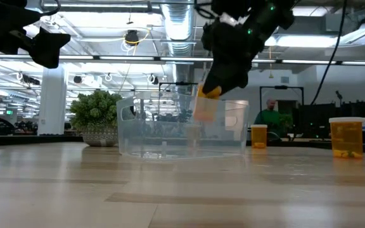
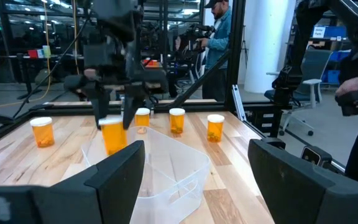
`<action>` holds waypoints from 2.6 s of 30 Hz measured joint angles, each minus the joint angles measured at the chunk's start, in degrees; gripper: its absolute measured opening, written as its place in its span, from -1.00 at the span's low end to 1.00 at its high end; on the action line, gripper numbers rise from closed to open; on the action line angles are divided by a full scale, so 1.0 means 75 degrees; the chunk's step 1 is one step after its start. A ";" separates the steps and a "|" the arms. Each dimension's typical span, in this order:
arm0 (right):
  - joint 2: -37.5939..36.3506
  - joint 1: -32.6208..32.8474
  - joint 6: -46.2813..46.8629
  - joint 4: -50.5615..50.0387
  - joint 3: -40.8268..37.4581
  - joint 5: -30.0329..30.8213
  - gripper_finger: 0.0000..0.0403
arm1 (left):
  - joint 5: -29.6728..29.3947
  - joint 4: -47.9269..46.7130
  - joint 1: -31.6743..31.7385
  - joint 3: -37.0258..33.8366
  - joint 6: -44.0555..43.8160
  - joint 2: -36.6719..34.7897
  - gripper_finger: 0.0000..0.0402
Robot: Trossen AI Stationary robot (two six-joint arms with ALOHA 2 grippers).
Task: Pick and place pill bottles into a basket
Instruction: Put the orange medicine bottle into the transparent bin
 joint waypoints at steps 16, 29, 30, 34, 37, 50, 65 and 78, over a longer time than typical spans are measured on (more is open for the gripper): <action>0.0606 -0.0162 -0.0186 0.0477 -0.0003 0.0017 0.07 | 0.0000 0.0000 0.0001 -0.0002 -0.0001 0.0000 0.38; 0.0606 -0.0207 -0.0306 0.0475 -0.0006 0.0023 0.24 | 0.0000 0.0000 0.0002 0.0000 0.0000 0.0000 0.38; 0.0606 -0.0207 -0.0307 0.0475 -0.0006 0.0023 0.24 | 0.0000 -0.0001 0.0003 -0.0001 -0.0001 0.0000 0.38; 0.0606 -0.0207 -0.0449 0.0064 0.0322 0.0025 0.24 | 0.0000 0.0000 0.0003 0.0000 0.0000 0.0000 0.38; 0.0592 -0.0181 -0.0938 -0.0613 0.1060 0.0203 0.24 | 0.0000 0.0000 0.0001 0.0000 -0.0002 0.0002 0.38; -0.1150 -0.1038 -0.0961 -0.1584 0.0344 0.1435 0.24 | 0.0000 0.0000 0.0003 0.0000 0.0000 0.0003 0.38; -0.3262 -0.3444 0.1732 -0.1654 -0.1929 0.1637 0.24 | 0.0000 -0.0001 0.0002 0.0000 0.0000 0.0001 0.38; -0.2635 -0.4141 0.2179 -0.1192 -0.1935 0.0995 0.59 | 0.0000 -0.0001 0.0003 -0.0001 -0.0002 0.0001 0.38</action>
